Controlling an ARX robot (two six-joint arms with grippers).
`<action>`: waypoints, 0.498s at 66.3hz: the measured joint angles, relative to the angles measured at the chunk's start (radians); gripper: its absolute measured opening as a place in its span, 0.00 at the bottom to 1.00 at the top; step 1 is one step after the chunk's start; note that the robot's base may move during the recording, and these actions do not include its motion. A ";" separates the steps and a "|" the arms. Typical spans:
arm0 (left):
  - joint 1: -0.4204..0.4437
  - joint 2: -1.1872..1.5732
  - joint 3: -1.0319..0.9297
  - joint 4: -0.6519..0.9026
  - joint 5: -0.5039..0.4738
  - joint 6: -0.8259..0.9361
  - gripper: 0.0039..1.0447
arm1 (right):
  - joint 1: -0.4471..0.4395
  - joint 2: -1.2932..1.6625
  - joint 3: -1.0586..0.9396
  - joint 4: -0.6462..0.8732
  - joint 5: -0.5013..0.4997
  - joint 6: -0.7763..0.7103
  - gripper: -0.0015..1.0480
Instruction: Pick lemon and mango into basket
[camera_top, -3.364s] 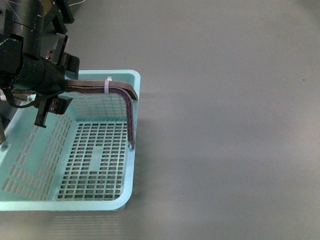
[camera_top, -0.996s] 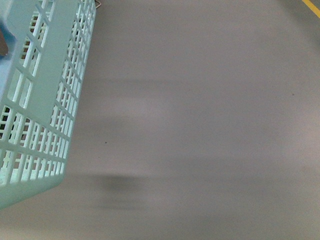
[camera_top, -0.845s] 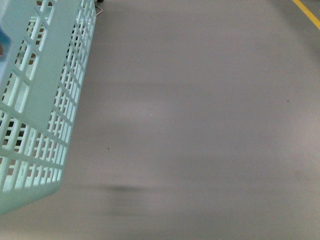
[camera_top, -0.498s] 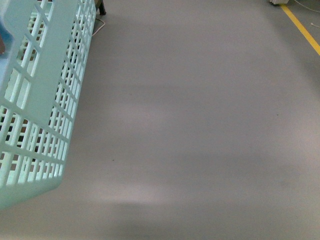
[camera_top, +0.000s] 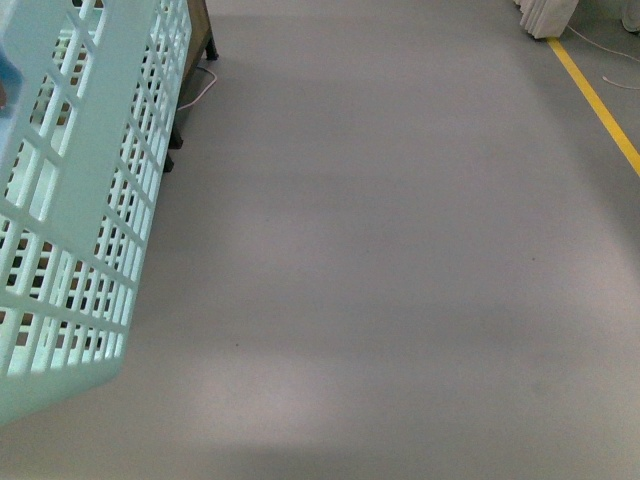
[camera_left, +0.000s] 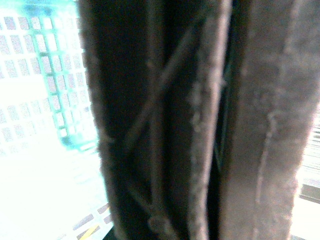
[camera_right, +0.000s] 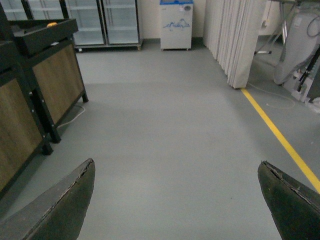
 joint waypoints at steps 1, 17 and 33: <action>0.000 0.000 0.000 0.000 0.000 0.000 0.14 | 0.000 0.000 0.000 0.000 0.000 0.000 0.92; 0.000 0.000 0.000 0.000 0.000 0.000 0.14 | 0.000 0.000 0.000 0.000 0.000 0.000 0.92; 0.000 0.000 0.001 0.000 0.000 0.000 0.14 | 0.000 0.000 0.000 0.000 0.000 0.000 0.92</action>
